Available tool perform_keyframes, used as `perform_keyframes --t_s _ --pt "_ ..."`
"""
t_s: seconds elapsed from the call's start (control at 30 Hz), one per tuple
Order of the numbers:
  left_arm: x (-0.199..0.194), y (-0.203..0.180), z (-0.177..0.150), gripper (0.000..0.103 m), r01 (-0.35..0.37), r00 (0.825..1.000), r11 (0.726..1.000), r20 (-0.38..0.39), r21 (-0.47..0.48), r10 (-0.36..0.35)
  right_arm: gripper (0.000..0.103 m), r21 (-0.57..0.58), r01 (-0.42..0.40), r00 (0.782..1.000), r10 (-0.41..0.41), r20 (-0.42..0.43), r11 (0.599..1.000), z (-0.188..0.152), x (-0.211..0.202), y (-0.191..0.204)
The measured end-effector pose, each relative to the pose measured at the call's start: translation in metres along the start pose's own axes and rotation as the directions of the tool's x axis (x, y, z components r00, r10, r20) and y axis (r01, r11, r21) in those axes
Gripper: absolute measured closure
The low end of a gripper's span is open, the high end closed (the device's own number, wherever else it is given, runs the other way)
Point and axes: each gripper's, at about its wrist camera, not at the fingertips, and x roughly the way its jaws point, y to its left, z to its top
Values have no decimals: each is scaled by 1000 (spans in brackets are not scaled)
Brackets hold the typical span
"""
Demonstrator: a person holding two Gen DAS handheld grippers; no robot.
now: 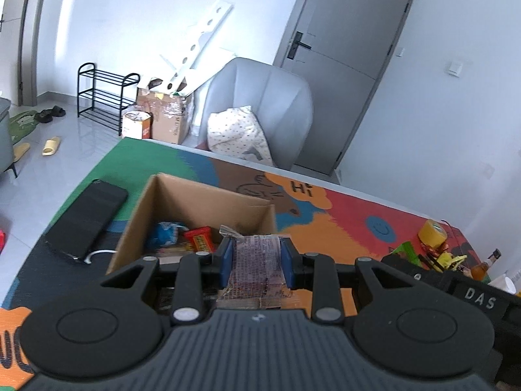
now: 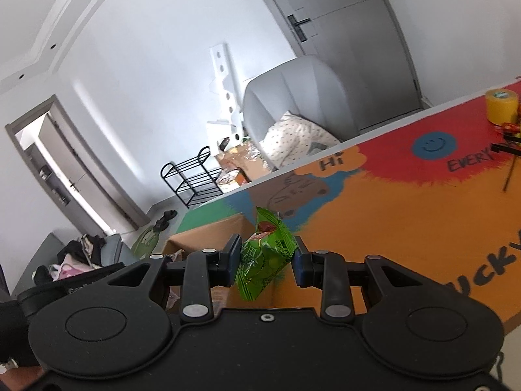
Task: Organize snacks
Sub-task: 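Carry both packets over the box and open both tools to drop them in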
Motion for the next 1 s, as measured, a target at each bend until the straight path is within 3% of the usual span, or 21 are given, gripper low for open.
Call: perform_keyframes --t_s 0.53,1.0 --pt "16 52 3 73 -91 995 994 -47 -58 88 72 -52 -60 996 57 -67 997 -7 36 37" --pt "1 73 1 54 -117 993 989 -44 -85 114 72 -73 -132 982 120 -146 989 -21 50 67"
